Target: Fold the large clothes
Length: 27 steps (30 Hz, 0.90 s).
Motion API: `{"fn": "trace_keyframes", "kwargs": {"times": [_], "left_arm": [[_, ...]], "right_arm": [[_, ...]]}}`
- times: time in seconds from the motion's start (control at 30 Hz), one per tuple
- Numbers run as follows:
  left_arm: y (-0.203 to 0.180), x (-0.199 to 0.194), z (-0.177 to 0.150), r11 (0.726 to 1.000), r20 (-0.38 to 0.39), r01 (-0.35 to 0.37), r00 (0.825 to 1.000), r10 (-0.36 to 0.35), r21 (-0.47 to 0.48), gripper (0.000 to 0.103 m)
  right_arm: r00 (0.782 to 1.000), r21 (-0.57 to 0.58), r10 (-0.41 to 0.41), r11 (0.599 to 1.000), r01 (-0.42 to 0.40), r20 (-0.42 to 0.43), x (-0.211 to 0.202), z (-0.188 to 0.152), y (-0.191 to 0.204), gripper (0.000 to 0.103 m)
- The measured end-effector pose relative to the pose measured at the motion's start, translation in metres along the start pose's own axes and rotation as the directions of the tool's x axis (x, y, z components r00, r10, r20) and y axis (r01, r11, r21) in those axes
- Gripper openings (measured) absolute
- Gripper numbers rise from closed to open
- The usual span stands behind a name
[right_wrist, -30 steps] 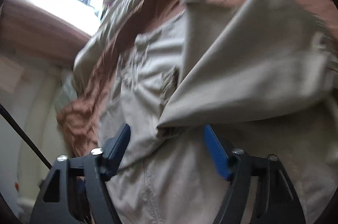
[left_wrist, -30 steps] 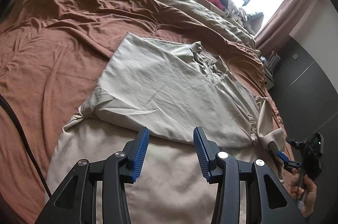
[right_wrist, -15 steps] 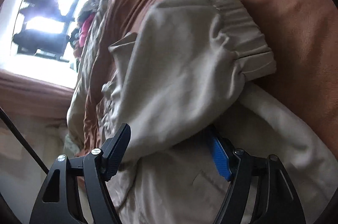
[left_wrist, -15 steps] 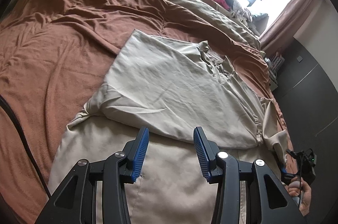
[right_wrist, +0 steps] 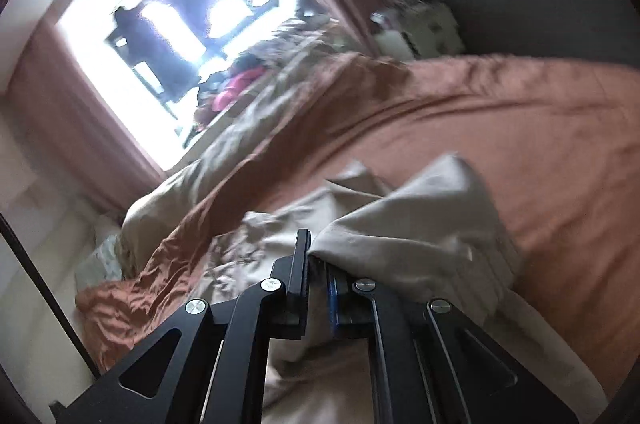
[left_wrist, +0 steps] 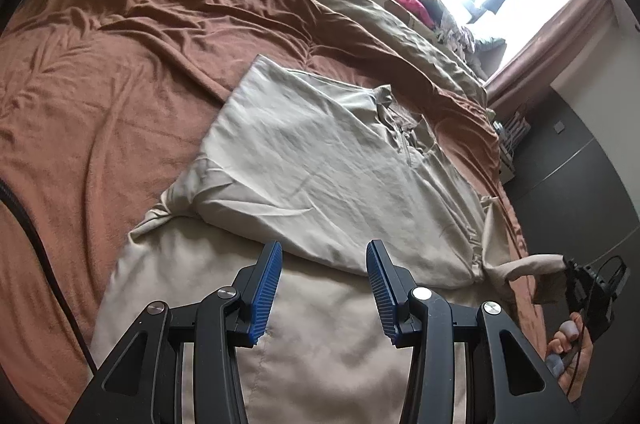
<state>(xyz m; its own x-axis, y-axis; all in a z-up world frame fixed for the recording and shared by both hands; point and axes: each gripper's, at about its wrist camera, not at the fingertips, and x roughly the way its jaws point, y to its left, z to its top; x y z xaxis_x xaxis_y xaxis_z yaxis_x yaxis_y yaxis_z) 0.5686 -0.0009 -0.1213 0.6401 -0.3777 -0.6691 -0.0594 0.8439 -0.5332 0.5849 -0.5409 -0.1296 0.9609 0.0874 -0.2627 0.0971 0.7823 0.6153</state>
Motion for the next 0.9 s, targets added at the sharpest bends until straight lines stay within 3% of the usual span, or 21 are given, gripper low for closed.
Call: {"fn": "trace_keyframes", "kwargs": {"times": [0.27,0.5,0.57,0.7,0.83,0.9], "left_arm": [[0.022,-0.01,0.007,0.998,0.007,-0.001,1.0,0.002,-0.055,0.046],[0.041,-0.017,0.012,0.992,0.025,0.013,1.0,-0.01,-0.125,0.046],[0.042,-0.016,0.013,0.991,0.025,0.019,1.0,-0.016,-0.132,0.046],[0.042,-0.016,0.014,0.99,0.021,0.014,1.0,-0.012,-0.137,0.046],[0.041,-0.018,0.013,0.991,0.022,0.012,1.0,-0.009,-0.136,0.046],[0.04,-0.018,0.013,0.991,0.02,0.012,1.0,-0.009,-0.131,0.046]], "right_arm": [[0.985,-0.178,0.158,0.97,-0.168,-0.065,0.006,-0.034,0.084,0.004],[0.951,-0.311,0.209,0.91,-0.274,-0.227,0.042,-0.078,0.132,0.004],[0.932,-0.333,0.19,0.896,-0.293,-0.308,0.066,-0.093,0.138,0.004],[0.878,-0.37,0.053,0.893,-0.254,-0.476,0.103,-0.134,0.148,0.004],[0.809,-0.249,0.072,0.932,-0.263,-0.584,0.121,-0.136,0.135,0.006],[0.786,-0.21,0.076,0.944,-0.255,-0.613,0.132,-0.134,0.135,0.013]]}}
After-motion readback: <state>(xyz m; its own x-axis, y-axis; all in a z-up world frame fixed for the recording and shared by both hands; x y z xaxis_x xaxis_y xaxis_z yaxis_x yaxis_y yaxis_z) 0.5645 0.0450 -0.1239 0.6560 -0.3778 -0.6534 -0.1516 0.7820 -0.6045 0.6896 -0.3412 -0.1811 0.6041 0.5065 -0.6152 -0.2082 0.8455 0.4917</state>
